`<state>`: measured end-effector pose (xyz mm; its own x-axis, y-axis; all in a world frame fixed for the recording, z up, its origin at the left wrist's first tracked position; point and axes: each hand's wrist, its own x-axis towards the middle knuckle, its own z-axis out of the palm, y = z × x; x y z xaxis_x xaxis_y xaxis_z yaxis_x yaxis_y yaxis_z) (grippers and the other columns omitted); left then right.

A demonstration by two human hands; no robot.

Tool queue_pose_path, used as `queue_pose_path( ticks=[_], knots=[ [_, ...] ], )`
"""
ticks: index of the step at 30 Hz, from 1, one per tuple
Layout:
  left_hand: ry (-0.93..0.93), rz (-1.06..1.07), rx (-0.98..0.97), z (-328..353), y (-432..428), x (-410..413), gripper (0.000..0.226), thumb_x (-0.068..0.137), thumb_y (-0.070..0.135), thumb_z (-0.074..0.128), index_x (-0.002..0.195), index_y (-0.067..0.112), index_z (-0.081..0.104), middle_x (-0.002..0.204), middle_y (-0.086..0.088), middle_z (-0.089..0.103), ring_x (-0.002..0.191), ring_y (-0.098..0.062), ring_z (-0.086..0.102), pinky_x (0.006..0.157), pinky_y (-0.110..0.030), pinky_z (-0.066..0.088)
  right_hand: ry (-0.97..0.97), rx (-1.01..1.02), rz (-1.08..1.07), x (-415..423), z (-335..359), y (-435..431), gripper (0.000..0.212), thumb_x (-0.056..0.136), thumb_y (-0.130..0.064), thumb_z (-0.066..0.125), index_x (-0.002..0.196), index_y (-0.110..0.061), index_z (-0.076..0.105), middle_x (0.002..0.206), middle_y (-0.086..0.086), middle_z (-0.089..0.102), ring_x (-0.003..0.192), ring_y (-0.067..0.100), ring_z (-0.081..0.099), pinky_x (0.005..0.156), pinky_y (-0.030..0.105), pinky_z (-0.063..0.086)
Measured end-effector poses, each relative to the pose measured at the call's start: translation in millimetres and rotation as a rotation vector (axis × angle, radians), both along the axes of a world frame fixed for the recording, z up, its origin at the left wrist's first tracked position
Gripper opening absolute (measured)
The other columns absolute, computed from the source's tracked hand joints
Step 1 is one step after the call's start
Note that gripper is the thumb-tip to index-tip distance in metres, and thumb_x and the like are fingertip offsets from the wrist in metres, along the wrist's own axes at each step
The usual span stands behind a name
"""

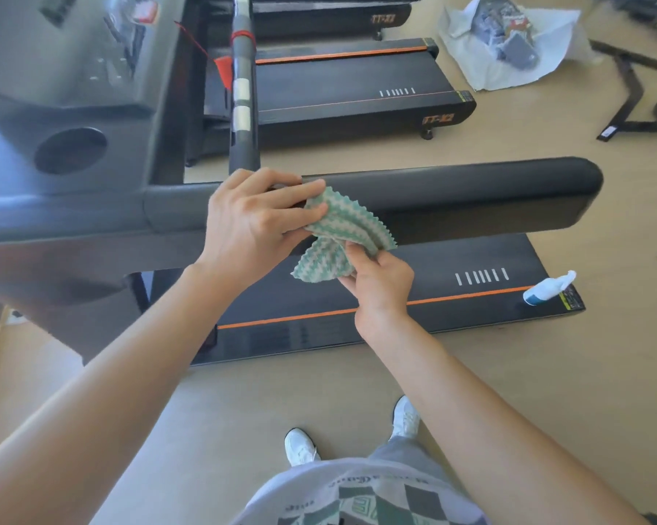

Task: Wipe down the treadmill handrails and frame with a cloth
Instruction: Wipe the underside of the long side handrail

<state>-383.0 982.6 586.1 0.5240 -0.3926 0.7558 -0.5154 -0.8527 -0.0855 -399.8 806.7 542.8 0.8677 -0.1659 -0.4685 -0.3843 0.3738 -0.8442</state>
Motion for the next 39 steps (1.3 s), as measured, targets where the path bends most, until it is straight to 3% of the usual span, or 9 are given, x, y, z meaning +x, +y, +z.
queue_pose_path(
  ticks=[10,14,19,22,25,28,31,35,39],
  knots=[
    [-0.087,0.207,-0.118,-5,101,-69,0.011,0.087,0.016,0.080,0.080,0.024,0.083,0.108,0.011,0.077,0.091,-0.023,0.075,0.067,-0.035,0.051,0.111,0.131,0.256,-35,12,105,0.014,0.093,-0.008,0.070,0.107,-0.003,0.071,0.110,0.015,0.075,0.102,0.029,0.074,0.078,0.032,0.063],
    [-0.020,0.365,-0.363,-27,98,-109,0.012,0.080,0.005,0.078,0.083,0.016,0.081,0.097,0.008,0.079,0.079,-0.025,0.068,0.066,-0.034,0.053,0.148,0.169,0.354,-42,6,114,0.012,0.099,-0.005,0.060,0.104,-0.009,0.070,0.113,0.013,0.074,0.096,0.024,0.073,0.082,0.033,0.062],
    [0.689,0.587,-1.164,-56,78,-142,0.002,0.085,0.019,0.075,0.084,0.020,0.074,0.080,0.016,0.074,0.078,-0.011,0.068,0.077,-0.034,0.055,0.178,-0.004,0.436,-52,-16,100,0.003,0.095,-0.012,0.067,0.095,-0.013,0.069,0.097,0.005,0.075,0.078,0.014,0.071,0.058,0.020,0.055],
    [0.969,0.425,-1.804,-66,73,-140,0.017,0.095,0.013,0.064,0.101,-0.002,0.069,0.089,-0.001,0.075,0.082,-0.015,0.070,0.076,-0.029,0.058,0.215,-0.054,0.485,-52,-25,92,0.008,0.094,-0.017,0.069,0.088,-0.015,0.064,0.094,0.004,0.076,0.075,0.011,0.071,0.064,0.023,0.055],
    [1.096,0.344,-2.189,-76,70,-132,0.018,0.098,0.021,0.061,0.109,0.009,0.070,0.098,-0.006,0.075,0.085,-0.017,0.073,0.076,-0.029,0.059,0.296,0.029,0.541,-46,-29,91,0.013,0.098,-0.022,0.064,0.106,-0.013,0.068,0.108,0.009,0.077,0.089,0.019,0.072,0.076,0.034,0.056],
    [1.028,0.289,-2.463,-80,71,-119,0.019,0.098,0.026,0.064,0.111,0.013,0.068,0.099,-0.006,0.076,0.090,-0.019,0.073,0.074,-0.029,0.060,0.370,0.291,0.548,-36,-27,96,0.029,0.102,-0.024,0.056,0.125,-0.009,0.065,0.122,0.013,0.072,0.104,0.027,0.068,0.083,0.041,0.057],
    [0.875,0.196,-2.621,-77,72,-108,0.015,0.102,0.018,0.058,0.111,0.010,0.066,0.095,-0.006,0.076,0.091,-0.019,0.073,0.069,-0.028,0.061,0.350,0.511,0.568,-27,-28,98,0.024,0.103,-0.020,0.050,0.120,-0.009,0.063,0.119,0.009,0.071,0.111,0.030,0.063,0.096,0.048,0.052],
    [0.711,0.031,-2.755,-69,72,-100,0.015,0.105,0.014,0.052,0.108,0.005,0.064,0.098,-0.008,0.072,0.093,-0.021,0.072,0.085,-0.033,0.061,0.316,0.709,0.594,-23,-29,102,0.023,0.097,-0.011,0.048,0.118,-0.008,0.054,0.131,0.010,0.060,0.121,0.038,0.057,0.094,0.055,0.053],
    [0.613,-0.187,-2.833,-68,79,-100,0.022,0.101,0.015,0.048,0.109,0.003,0.065,0.104,-0.012,0.072,0.104,-0.029,0.070,0.108,-0.042,0.049,0.301,0.750,0.642,-19,-27,111,0.021,0.094,-0.008,0.050,0.114,-0.005,0.054,0.132,0.013,0.059,0.121,0.038,0.057,0.088,0.047,0.057]
  ],
)
